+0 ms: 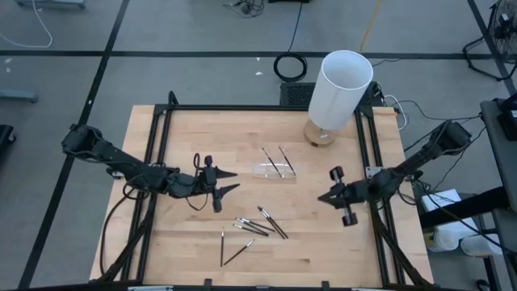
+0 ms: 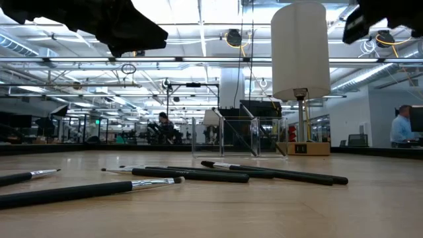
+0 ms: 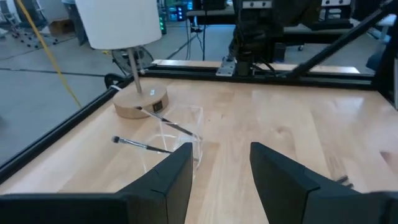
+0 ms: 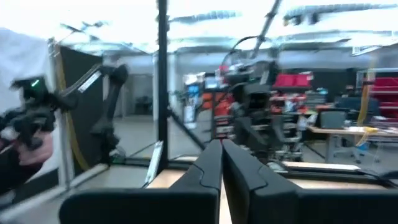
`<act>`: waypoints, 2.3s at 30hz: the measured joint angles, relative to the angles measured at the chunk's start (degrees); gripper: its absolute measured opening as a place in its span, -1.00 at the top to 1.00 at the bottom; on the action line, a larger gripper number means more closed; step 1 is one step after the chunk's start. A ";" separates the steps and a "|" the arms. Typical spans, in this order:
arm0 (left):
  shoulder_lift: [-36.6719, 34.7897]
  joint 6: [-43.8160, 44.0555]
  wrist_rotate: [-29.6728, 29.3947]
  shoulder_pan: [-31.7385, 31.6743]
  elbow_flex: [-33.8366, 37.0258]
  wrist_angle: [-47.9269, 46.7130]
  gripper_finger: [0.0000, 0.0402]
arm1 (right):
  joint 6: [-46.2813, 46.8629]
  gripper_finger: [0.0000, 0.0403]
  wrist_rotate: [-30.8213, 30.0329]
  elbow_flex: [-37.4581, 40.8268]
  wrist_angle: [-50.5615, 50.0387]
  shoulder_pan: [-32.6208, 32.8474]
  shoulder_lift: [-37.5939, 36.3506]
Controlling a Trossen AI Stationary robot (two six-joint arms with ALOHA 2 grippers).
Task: Put items in baskets/containers
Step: Put the black eyeshadow brush into the left section of the transparent organizer
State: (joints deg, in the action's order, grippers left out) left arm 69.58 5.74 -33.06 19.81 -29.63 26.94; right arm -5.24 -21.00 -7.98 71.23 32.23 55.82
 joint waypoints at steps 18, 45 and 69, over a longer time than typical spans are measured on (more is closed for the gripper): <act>0.00 7.49 0.09 -0.66 0.00 -2.03 0.15 | -12.46 1.00 -9.07 2.07 0.15 0.00 -6.18; 19.54 63.68 11.71 16.05 -38.86 -68.76 0.15 | -22.97 1.00 -6.25 2.09 -0.59 -0.02 -7.44; 51.86 50.74 31.29 8.49 -67.82 -74.81 0.15 | -23.17 1.00 -6.05 2.09 -8.30 0.00 -7.44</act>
State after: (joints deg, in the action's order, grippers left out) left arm 121.44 56.48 -1.77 28.30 -97.44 -47.87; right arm -28.41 -27.04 -5.89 62.93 32.23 48.38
